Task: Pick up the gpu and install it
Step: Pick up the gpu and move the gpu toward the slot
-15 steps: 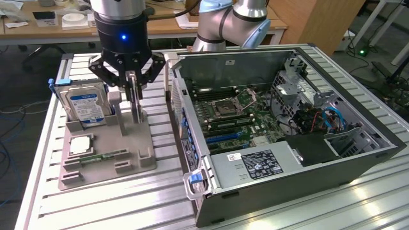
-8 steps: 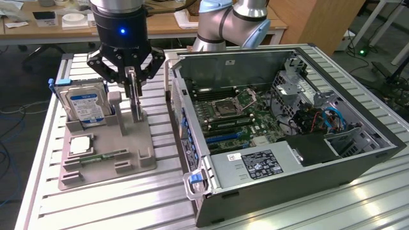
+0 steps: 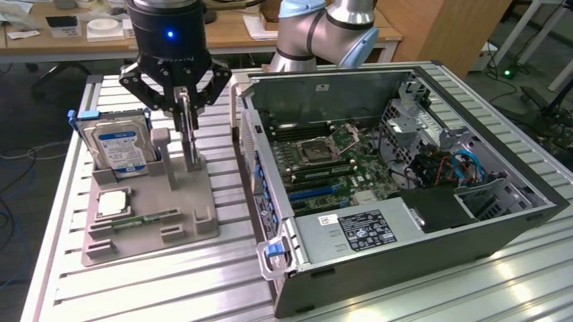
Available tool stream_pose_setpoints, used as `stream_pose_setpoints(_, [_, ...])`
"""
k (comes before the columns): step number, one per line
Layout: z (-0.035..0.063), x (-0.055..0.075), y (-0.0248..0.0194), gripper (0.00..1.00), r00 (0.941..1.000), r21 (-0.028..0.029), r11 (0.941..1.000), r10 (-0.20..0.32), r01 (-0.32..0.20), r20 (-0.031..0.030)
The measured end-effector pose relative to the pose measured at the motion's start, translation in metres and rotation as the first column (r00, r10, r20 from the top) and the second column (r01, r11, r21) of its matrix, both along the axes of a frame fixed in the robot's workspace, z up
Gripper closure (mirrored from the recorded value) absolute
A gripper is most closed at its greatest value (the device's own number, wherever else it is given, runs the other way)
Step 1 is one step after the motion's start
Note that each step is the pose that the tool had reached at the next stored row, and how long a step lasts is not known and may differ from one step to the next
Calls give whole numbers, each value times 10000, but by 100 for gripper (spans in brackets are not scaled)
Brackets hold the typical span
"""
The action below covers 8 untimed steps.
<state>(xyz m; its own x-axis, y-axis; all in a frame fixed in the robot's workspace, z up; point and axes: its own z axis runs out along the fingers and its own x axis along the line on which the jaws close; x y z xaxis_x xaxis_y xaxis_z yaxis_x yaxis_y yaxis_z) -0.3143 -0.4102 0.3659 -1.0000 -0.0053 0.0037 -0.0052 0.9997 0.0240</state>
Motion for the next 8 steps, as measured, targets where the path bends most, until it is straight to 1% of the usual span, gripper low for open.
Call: stream_pose_setpoints(8, [92, 0, 0, 72, 10000, 0, 10000, 0, 0, 1])
